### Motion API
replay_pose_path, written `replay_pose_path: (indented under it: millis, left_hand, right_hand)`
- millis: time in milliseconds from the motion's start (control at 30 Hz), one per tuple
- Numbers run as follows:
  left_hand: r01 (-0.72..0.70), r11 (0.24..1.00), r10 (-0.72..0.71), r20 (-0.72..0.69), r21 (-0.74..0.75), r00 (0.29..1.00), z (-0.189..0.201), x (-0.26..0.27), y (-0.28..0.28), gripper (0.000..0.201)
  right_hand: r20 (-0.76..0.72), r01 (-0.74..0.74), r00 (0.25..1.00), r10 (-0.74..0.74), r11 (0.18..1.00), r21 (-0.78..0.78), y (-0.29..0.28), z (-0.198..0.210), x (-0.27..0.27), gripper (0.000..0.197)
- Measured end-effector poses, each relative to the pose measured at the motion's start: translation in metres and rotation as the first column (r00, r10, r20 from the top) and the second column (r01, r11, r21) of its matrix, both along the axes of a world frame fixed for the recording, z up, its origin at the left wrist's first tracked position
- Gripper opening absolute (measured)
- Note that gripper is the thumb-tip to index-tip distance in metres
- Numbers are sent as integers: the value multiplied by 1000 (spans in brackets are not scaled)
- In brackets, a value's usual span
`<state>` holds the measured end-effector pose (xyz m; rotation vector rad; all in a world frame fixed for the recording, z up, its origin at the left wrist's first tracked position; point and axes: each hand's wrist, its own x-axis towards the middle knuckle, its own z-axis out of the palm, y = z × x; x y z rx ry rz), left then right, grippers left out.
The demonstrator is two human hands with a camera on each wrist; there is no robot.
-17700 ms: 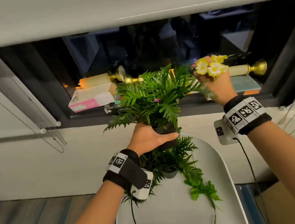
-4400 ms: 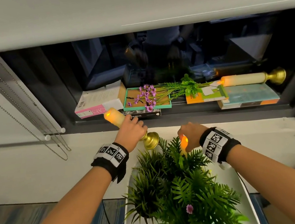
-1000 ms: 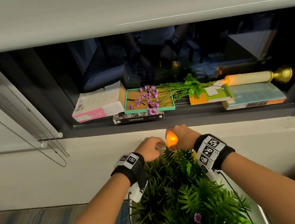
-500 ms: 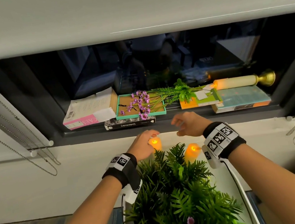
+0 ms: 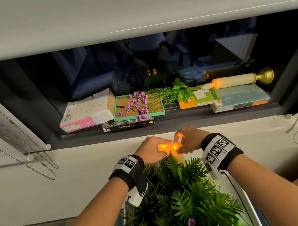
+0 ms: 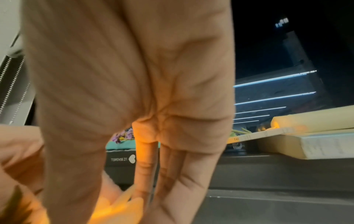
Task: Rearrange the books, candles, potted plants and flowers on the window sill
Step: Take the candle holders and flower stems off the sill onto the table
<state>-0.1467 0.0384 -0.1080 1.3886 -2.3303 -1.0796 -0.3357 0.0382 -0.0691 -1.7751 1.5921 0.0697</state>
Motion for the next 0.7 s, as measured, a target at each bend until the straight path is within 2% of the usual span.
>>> replay_pose_path:
  millis: [100,267,400,567,700]
  left_hand:
    - [6,999,-6,10,33,1000,-2,1,-1,43]
    - [-73,997,71,53,41,996,0,11,-8,61]
    - [-116,991,113,45,60,993,7,14,-12,63]
    - [-131,988,125,69,82,990,3,16,-13,64]
    - [-124,991,121,50,59,991,3,15,-14,67]
  right_hand:
    - [-20,0,1000,1,1000,19,-3,-5,3,41]
    - [-69,-45,997,41,998,-47,-2,-5,-8,59]
    - [-37,-24,999,24,1000,-3,-2,-5,-15,74]
    - [-118,-75,990,76,997,14,-1,-7,-19,80]
    - [-107,-74,991,74,997,1,-2,-9,-20,84]
